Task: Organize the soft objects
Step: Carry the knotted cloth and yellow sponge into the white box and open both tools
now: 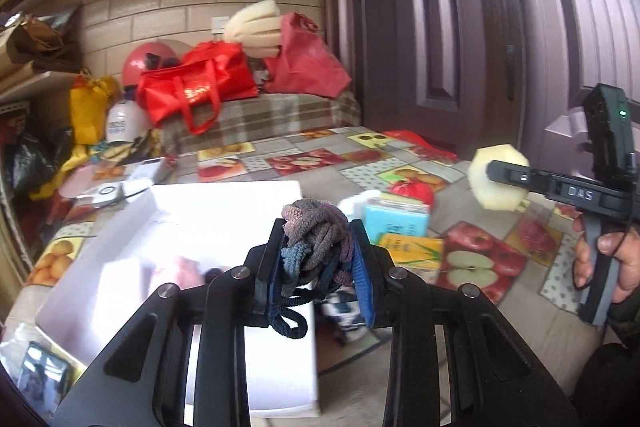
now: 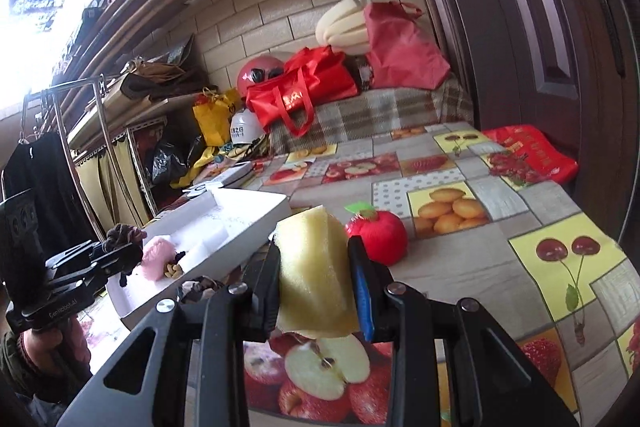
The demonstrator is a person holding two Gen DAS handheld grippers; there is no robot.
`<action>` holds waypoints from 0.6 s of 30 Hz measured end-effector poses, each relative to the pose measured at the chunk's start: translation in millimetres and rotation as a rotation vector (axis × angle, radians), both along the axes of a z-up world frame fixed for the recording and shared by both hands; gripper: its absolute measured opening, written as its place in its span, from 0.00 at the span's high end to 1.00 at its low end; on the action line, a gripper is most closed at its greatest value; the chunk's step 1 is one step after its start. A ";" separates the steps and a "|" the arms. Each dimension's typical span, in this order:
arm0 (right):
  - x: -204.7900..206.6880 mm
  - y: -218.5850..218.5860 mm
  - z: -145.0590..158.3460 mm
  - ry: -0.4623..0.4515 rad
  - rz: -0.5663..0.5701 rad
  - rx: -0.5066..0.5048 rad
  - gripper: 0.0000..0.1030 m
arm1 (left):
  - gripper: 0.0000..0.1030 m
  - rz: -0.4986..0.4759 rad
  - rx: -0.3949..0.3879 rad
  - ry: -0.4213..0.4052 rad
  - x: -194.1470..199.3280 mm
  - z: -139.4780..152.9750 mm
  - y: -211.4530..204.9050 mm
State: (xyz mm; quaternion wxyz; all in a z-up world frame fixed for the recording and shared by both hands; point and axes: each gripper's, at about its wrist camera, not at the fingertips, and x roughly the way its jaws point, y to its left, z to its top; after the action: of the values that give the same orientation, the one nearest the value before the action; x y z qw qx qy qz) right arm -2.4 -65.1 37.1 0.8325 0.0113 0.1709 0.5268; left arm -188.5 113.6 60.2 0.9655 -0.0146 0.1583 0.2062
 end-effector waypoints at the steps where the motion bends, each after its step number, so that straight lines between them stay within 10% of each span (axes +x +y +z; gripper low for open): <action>1: -4.6 4.1 0.8 -0.020 0.004 -0.005 0.70 | 0.71 0.026 0.035 0.004 -1.7 -2.0 1.8; 8: -26.3 22.3 2.0 -0.114 0.036 -0.041 0.70 | 0.72 0.098 -0.082 -0.036 -17.5 -7.2 37.9; 18: -31.7 31.3 0.6 -0.126 0.057 -0.057 0.70 | 0.71 0.094 -0.057 -0.035 -17.5 -5.2 30.5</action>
State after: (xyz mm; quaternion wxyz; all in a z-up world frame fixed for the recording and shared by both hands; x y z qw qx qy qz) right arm -34.1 -33.7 37.7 0.8264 -0.0503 0.1335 0.5447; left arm -206.0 144.2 55.0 0.9566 -0.0531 0.1465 0.2463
